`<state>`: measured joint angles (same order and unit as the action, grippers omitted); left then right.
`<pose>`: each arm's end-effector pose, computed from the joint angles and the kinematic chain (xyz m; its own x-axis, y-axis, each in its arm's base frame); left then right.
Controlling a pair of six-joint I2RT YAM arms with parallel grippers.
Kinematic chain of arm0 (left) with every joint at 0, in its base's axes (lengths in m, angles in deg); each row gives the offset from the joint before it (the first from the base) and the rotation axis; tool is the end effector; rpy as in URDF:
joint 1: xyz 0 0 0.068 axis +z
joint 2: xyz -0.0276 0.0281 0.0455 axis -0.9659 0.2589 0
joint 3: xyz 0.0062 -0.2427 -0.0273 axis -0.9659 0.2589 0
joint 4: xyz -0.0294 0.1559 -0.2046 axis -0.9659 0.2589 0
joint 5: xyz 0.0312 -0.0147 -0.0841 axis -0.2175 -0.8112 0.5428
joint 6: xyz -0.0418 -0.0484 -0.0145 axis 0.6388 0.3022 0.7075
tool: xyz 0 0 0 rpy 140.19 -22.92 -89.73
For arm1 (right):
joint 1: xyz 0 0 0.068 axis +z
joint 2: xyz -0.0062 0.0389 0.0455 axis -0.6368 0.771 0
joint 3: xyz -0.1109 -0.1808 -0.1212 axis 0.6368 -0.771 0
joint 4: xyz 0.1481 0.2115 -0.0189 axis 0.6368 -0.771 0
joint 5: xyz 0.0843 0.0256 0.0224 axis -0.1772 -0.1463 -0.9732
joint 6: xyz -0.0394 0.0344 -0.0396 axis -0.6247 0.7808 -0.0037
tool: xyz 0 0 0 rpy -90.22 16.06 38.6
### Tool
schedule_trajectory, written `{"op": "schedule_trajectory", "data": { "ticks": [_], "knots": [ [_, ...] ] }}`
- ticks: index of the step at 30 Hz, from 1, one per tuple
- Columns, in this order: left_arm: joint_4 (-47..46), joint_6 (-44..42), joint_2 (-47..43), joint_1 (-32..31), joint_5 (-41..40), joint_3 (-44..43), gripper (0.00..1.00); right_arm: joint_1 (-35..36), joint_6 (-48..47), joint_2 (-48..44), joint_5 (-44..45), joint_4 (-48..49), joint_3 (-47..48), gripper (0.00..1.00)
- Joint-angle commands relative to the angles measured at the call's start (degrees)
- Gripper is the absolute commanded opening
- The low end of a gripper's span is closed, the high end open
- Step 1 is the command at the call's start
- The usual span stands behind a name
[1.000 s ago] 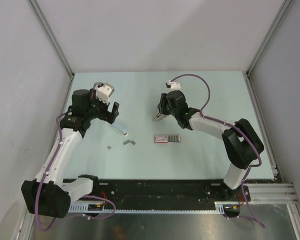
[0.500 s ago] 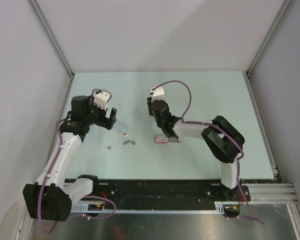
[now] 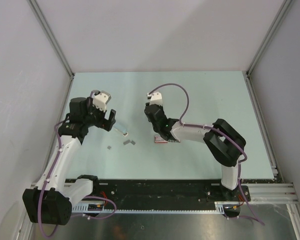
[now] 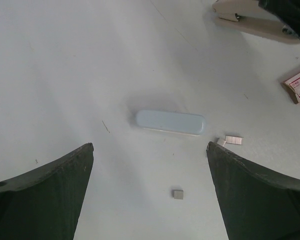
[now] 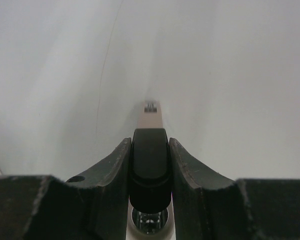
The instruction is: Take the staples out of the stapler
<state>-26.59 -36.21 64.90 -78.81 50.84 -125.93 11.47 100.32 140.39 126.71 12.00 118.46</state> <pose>0.2436 -0.0324 0.2678 -0.4370 0.3464 -0.8301 0.4920 0.8646 0.1018 0.2929 0.3118 0.1790 -0.3012 -0.0867 -0.9496 -0.1997 0.9795 -0.0261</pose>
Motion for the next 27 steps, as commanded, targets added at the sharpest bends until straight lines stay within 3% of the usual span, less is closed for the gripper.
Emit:
{"op": "schedule_trajectory", "data": {
  "ticks": [1, 8, 12, 19, 23, 27],
  "knots": [
    [-0.60, 0.64, -1.49, 0.63, 2.06, 0.10, 0.99, 0.38, 4.37, -1.55, -1.09, -13.09, 0.16, 0.22],
    [-0.57, 0.20, -3.62, 0.57, 1.57, 0.82, 1.00, -0.14, 5.44, -2.42, -6.54, -16.62, 0.04, 0.21],
    [-0.53, -0.05, -4.07, 0.60, 1.31, 1.32, 1.00, -1.35, 4.92, -2.30, -11.70, -16.70, 0.04, 0.28],
    [-0.54, 0.02, -4.51, 0.64, 1.13, 1.86, 0.99, -5.95, 5.43, -2.65, -22.07, -17.63, 0.79, 0.55],
    [-0.35, -0.03, -4.88, 0.63, 2.13, 2.13, 0.99, -5.26, 2.88, -4.71, -21.32, -19.11, 0.91, 0.82],
    [0.36, 0.38, -5.78, 0.69, 3.02, 1.24, 0.99, -1.17, -2.37, -8.88, -18.38, -19.44, 0.90, 0.94]
  ]
}}
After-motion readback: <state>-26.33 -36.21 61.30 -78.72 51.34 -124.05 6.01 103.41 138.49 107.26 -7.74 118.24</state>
